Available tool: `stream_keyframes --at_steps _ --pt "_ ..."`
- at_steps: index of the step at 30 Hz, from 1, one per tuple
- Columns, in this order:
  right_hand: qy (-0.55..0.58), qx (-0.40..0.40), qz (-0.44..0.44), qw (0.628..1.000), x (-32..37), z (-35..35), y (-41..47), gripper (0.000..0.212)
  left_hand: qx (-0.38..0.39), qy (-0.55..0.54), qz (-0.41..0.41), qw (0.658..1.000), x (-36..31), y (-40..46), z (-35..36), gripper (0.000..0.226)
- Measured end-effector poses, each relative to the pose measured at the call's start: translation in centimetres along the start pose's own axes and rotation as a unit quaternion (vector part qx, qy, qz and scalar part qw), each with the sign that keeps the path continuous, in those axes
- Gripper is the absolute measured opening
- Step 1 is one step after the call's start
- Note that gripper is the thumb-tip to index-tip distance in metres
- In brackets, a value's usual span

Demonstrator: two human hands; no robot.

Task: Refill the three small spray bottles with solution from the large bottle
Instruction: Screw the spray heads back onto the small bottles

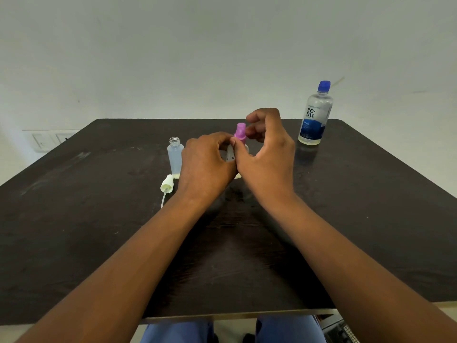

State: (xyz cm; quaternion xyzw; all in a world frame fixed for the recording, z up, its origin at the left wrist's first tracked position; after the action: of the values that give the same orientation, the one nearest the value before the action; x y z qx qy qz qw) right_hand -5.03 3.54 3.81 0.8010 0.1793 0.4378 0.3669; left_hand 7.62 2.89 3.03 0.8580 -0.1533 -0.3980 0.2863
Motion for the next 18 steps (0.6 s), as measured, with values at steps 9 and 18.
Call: stream_keyframes --at_steps 9,18 --pt "0.02 0.019 0.008 1.0 0.04 0.35 -0.26 0.038 0.004 0.004 0.002 1.0 0.2 0.01 -0.01 0.022" --pt "0.017 0.023 0.015 0.999 0.03 0.34 -0.22 0.04 0.006 0.003 -0.003 1.0 0.27 0.05 -0.04 0.019"
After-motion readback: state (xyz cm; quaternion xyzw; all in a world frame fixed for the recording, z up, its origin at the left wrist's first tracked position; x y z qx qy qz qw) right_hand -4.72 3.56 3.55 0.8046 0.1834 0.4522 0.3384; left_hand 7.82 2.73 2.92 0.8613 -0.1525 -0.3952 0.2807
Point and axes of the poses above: each hand's wrist, its own y-axis towards the middle knuckle, its own z-axis out of the palm, x = y × z, the point moved 3 cm from there along y, towards the middle knuckle, and after that the axes turned 7 degrees about x, right-handed, at the moved point
